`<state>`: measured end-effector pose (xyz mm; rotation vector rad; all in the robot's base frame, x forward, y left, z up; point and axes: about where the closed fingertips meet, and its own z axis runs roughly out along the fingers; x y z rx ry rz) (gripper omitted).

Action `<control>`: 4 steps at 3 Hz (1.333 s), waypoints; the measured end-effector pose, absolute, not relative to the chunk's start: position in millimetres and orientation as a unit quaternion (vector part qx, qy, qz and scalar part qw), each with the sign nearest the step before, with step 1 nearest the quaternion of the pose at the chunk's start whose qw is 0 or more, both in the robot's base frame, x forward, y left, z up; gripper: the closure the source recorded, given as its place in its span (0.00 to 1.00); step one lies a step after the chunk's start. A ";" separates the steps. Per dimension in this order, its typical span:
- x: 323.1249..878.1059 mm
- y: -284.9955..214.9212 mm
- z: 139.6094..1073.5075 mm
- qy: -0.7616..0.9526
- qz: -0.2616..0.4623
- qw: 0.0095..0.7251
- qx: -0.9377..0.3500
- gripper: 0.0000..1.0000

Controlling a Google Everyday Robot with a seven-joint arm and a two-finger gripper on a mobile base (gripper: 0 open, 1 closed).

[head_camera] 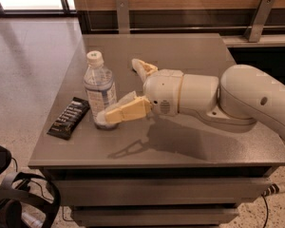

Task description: Move blue plastic bottle near rxbar chocolate

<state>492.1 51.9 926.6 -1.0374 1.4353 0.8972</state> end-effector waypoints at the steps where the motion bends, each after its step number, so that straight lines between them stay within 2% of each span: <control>1: 492.3 9.5 939.5 0.623 0.348 0.557 -0.425 0.00; 3: 496.9 -66.8 975.1 0.668 0.260 0.569 -0.404 0.00; 4: 496.9 -66.8 975.1 0.668 0.260 0.569 -0.404 0.00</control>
Offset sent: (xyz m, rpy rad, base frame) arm 0.0053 -0.1239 0.0421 -0.1006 -0.0455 -0.2159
